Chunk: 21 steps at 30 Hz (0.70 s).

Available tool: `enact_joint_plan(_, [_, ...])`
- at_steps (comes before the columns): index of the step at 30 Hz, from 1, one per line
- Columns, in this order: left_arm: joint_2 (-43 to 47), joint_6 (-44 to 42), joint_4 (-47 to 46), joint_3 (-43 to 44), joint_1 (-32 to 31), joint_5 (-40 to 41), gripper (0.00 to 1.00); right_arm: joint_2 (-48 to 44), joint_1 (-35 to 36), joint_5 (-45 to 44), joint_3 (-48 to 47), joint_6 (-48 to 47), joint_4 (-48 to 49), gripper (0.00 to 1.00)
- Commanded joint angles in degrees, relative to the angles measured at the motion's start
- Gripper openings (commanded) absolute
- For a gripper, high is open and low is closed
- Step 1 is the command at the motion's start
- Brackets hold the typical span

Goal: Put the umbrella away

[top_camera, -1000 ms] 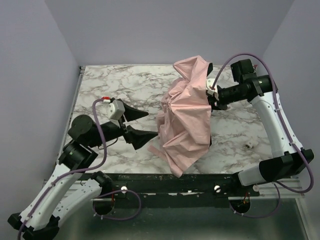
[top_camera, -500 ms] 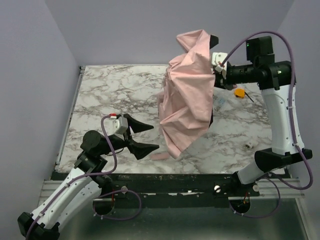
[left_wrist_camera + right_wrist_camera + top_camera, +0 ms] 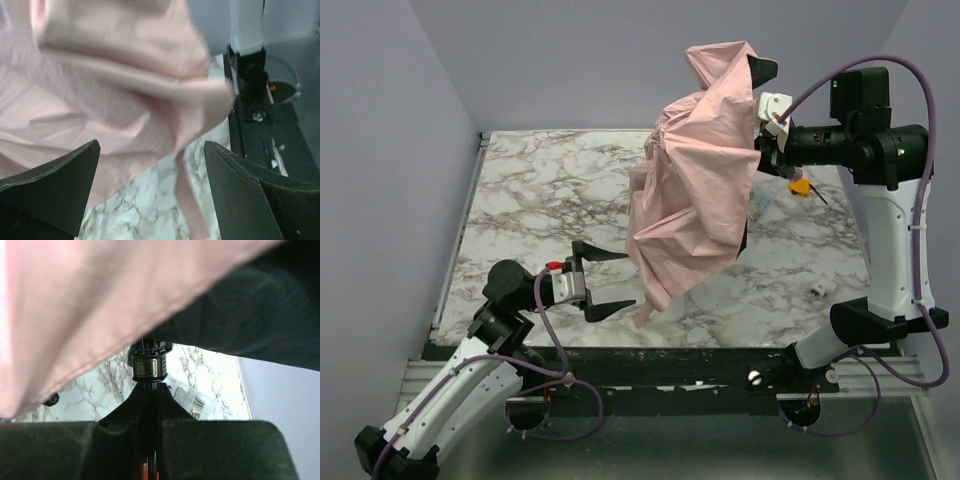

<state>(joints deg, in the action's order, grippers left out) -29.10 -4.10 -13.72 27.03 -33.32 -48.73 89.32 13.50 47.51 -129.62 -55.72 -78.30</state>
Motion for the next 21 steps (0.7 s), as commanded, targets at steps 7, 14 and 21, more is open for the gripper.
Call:
enact_joint_plan(7, [-7.04,-14.13,12.04,0.48,0.31,-2.22,0.77,-0.63,0.04,2.26,-3.93,2.84,0.32,0.02])
enact_joint_plan(14, [-2.72,-10.3,12.37,-2.18,-0.04,-8.52,0.77,-1.54,0.02,-1.81,-2.19,5.38,2.86,0.02])
enact_joint_plan(21, [1.02,-3.57,5.59,-7.07,-0.14,-1.65,0.84,0.33,-0.26,-1.41,-6.98,9.2,5.25,0.01])
